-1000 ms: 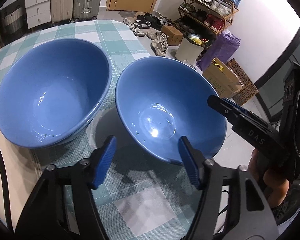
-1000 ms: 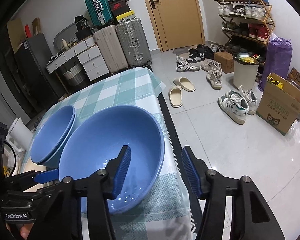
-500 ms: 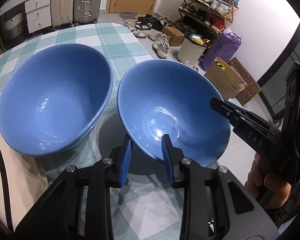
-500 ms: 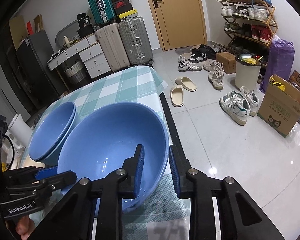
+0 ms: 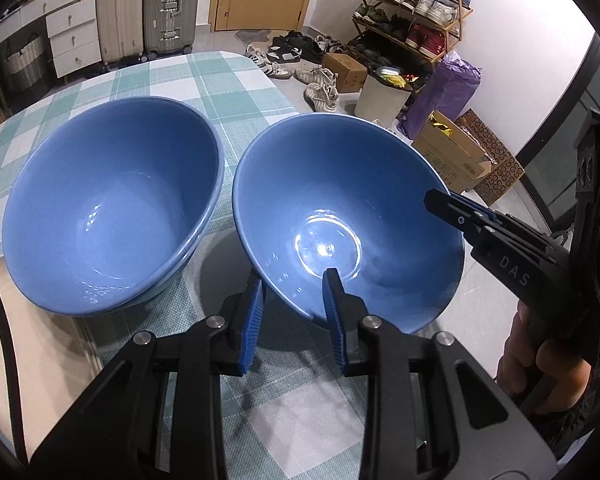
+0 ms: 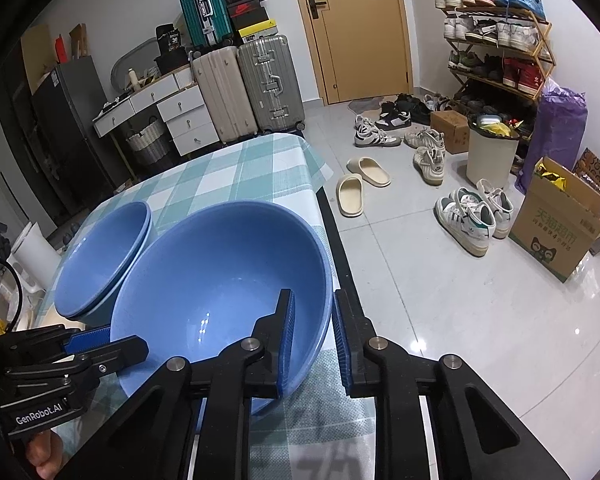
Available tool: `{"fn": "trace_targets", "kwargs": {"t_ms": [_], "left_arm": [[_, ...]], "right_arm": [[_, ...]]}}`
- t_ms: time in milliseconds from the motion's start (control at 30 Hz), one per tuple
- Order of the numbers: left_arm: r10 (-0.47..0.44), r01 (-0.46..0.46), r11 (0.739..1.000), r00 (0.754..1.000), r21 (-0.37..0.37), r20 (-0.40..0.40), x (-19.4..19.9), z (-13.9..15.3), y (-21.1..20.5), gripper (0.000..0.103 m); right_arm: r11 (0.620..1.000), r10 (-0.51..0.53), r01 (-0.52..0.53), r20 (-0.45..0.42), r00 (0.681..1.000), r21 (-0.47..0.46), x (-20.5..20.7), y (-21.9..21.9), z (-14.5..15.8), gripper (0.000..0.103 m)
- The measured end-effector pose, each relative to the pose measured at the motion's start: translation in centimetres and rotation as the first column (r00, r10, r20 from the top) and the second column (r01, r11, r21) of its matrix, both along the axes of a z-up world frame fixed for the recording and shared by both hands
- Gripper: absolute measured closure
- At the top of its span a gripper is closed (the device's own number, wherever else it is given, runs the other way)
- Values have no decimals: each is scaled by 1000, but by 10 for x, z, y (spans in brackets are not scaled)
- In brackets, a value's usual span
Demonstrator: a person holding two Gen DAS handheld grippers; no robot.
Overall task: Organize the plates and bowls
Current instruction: 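Lift the gripped blue bowl with both tools over the other blue bowl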
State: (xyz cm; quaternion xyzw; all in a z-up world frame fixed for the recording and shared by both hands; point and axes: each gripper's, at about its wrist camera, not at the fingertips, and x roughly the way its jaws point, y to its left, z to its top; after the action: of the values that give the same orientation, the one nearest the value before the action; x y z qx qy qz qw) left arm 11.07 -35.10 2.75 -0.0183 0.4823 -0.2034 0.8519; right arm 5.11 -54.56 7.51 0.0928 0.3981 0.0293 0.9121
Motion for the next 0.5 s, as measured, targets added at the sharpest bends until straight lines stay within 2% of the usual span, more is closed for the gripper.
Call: {"fn": "trace_targets", "kwargs": {"t_ms": [500], "left_arm": [[-40,39,999,998,19,54,-14,23,-5,77]], "right_arm": [[1000,-13,13,49,999,-7,-14,-1,19,84]]}}
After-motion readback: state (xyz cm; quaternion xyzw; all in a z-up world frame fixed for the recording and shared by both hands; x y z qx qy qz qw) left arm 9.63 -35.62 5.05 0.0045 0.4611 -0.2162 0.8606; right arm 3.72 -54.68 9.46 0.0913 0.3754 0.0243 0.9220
